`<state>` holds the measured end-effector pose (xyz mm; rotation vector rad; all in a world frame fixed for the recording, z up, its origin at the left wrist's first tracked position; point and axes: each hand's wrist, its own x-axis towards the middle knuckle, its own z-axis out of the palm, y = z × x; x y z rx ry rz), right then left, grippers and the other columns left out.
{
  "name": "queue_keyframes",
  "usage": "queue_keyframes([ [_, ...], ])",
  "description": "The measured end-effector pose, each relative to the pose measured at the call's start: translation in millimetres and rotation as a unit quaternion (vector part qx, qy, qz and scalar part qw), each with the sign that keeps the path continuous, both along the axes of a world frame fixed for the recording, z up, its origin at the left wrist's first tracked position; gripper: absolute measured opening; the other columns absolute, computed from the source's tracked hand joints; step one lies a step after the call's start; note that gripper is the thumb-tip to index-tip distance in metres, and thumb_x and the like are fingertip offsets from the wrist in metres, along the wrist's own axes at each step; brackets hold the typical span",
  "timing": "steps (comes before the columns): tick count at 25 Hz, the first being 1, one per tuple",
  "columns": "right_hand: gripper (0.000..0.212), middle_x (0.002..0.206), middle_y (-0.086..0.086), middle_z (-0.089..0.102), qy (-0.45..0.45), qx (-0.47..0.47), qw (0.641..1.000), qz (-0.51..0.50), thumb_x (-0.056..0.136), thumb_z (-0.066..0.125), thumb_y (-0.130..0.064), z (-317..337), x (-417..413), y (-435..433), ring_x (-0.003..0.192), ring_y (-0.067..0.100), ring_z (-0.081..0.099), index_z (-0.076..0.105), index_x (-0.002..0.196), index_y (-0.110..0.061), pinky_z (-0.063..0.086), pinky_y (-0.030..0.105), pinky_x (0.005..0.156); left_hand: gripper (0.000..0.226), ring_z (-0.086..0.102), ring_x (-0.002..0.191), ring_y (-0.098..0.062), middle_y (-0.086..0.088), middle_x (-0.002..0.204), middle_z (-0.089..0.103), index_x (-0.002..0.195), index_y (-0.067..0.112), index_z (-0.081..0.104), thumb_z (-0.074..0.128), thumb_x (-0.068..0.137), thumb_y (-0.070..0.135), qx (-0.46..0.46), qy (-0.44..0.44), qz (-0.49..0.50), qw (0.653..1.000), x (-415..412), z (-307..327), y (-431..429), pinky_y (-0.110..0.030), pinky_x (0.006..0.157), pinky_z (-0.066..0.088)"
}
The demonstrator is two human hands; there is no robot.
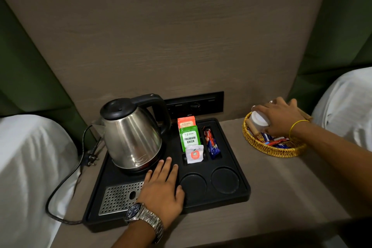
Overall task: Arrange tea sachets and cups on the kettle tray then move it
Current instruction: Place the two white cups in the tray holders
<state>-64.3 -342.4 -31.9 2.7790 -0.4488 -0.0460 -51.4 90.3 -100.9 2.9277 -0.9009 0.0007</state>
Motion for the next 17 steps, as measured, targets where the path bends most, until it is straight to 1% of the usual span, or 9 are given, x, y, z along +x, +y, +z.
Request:
queue_keyframes([
  [5,0.093,0.132,-0.007,0.065,-0.039,-0.003,0.999,0.012,0.06,0.067,-0.071,-2.8,-4.6,1.2,0.122,0.028,0.05,0.038,0.145,-0.046,0.042,0.056,0.092,0.076,-0.002,0.154,-0.014,0.007,0.167,-0.003,0.156,0.03,0.016,0.017,0.085,0.057,-0.003,0.002,0.0,1.0,-0.9,-0.2,0.6,-0.042,0.123,0.005],
  [8,0.093,0.127,-0.005,0.068,-0.087,0.003,0.996,0.005,0.057,0.073,-0.06,3.6,-8.8,1.9,0.114,0.029,0.052,0.04,0.143,-0.044,0.041,0.051,0.088,0.076,-0.002,0.154,-0.014,0.007,0.167,-0.002,0.156,0.031,0.016,0.017,0.085,0.057,-0.001,0.0,0.001,1.0,-0.5,-0.3,0.5,-0.042,0.123,0.005],
  [10,0.097,0.126,-0.002,0.068,-0.12,0.013,0.993,-0.004,0.055,0.078,-0.053,11.1,-12.4,3.0,0.114,0.031,0.052,0.04,0.143,-0.043,0.039,0.05,0.087,0.076,-0.001,0.154,-0.014,0.007,0.167,-0.002,0.156,0.031,0.016,0.017,0.085,0.057,-0.003,0.0,0.002,1.0,-0.9,0.0,0.9,-0.042,0.123,0.004],
  [13,0.095,0.123,0.004,0.068,-0.199,0.032,0.979,-0.006,0.057,0.084,-0.044,24.8,-21.6,6.9,0.113,0.035,0.052,0.042,0.142,-0.039,0.041,0.05,0.088,0.076,-0.001,0.154,-0.014,0.007,0.167,-0.002,0.156,0.031,0.015,0.017,0.085,0.057,-0.005,0.002,0.001,1.0,-1.2,0.9,0.8,-0.042,0.123,0.004],
  [15,0.092,0.122,0.007,0.066,-0.266,0.046,0.963,-0.001,0.058,0.085,-0.041,35.4,-30.3,15.3,0.112,0.037,0.051,0.046,0.141,-0.035,0.04,0.05,0.086,0.075,0.0,0.154,-0.014,0.006,0.167,-0.001,0.156,0.03,0.015,0.018,0.085,0.056,-0.005,0.001,0.001,1.0,-1.4,1.3,1.1,-0.042,0.123,0.005],
  [17,0.09,0.123,0.008,0.064,-0.325,0.089,0.941,0.019,0.059,0.084,-0.042,45.8,-40.5,36.4,0.112,0.038,0.051,0.048,0.141,-0.033,0.04,0.051,0.085,0.075,0.001,0.154,-0.014,0.006,0.167,0.001,0.156,0.029,0.016,0.018,0.086,0.056,-0.005,0.001,0.002,1.0,-1.7,1.8,1.2,-0.042,0.123,0.006],
])
